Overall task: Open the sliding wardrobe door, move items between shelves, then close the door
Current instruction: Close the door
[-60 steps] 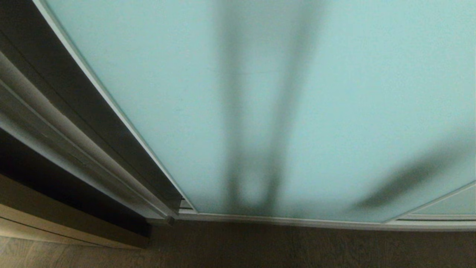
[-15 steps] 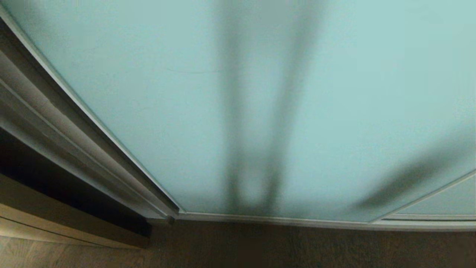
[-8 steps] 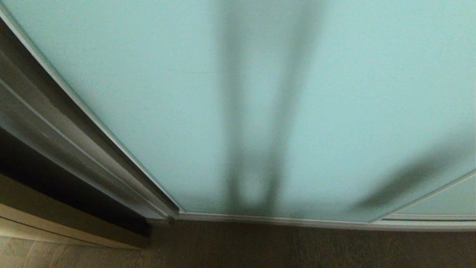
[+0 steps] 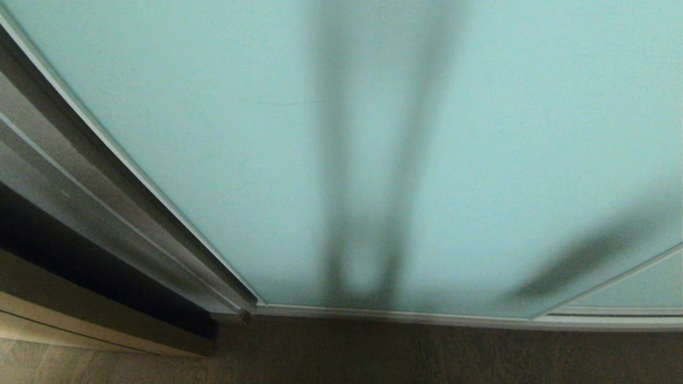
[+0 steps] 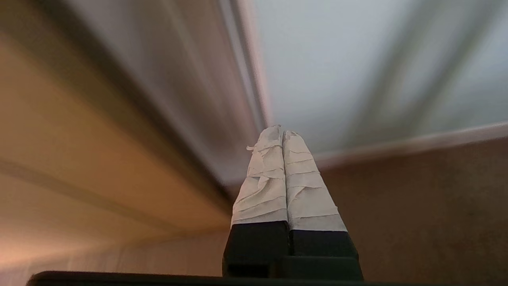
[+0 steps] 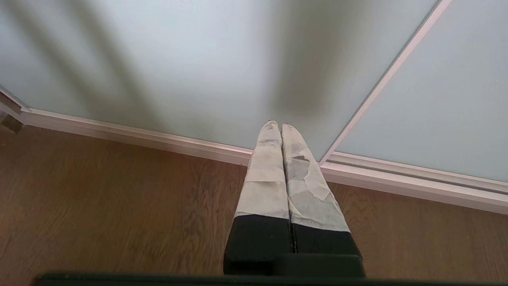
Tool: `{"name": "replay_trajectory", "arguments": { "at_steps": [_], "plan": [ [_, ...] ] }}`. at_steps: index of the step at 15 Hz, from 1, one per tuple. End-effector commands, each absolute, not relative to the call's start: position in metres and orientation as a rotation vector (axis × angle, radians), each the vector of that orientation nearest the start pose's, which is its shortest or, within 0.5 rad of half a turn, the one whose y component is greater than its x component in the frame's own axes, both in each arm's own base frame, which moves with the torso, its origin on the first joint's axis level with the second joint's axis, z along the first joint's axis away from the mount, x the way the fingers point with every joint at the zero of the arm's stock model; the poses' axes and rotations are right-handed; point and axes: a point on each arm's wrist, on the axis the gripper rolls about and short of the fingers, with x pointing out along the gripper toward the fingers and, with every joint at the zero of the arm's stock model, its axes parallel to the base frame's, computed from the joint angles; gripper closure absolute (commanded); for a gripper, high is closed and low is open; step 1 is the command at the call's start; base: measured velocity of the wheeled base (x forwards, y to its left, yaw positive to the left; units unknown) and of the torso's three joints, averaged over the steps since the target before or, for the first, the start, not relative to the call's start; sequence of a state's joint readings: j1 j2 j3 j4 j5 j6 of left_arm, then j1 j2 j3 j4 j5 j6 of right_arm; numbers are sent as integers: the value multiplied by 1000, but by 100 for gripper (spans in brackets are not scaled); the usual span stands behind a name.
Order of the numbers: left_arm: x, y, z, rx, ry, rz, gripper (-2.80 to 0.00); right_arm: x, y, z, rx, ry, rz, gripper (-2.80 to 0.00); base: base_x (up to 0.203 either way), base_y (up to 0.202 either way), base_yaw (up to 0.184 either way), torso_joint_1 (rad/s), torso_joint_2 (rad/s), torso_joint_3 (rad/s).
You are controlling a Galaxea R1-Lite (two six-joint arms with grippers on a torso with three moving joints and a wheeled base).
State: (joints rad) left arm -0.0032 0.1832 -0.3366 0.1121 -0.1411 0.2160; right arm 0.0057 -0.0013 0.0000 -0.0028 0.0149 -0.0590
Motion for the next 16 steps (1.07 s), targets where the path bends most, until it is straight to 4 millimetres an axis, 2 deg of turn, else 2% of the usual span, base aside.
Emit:
{"name": "replay_trajectory", "arguments": {
  "at_steps": [1, 3, 6, 10, 16],
  "plan": [
    [-37, -2, 127, 215, -66, -86, 0, -23, 0, 76, -60, -7, 21, 0, 0, 0, 0, 0, 0, 0],
    [-32, -1, 99, 183, -31, -51, 0, -23, 0, 76, -59, -7, 21, 0, 0, 0, 0, 0, 0, 0],
    [-24, 0, 76, 67, 28, 0, 0, -23, 0, 76, -60, -7, 21, 0, 0, 0, 0, 0, 0, 0],
    [-24, -1, 76, 121, 21, -27, 0, -23, 0, 76, -59, -7, 21, 0, 0, 0, 0, 0, 0, 0],
    [-24, -1, 76, 103, 19, -27, 0, -23, 0, 76, -60, -7, 21, 0, 0, 0, 0, 0, 0, 0]
  ]
}}
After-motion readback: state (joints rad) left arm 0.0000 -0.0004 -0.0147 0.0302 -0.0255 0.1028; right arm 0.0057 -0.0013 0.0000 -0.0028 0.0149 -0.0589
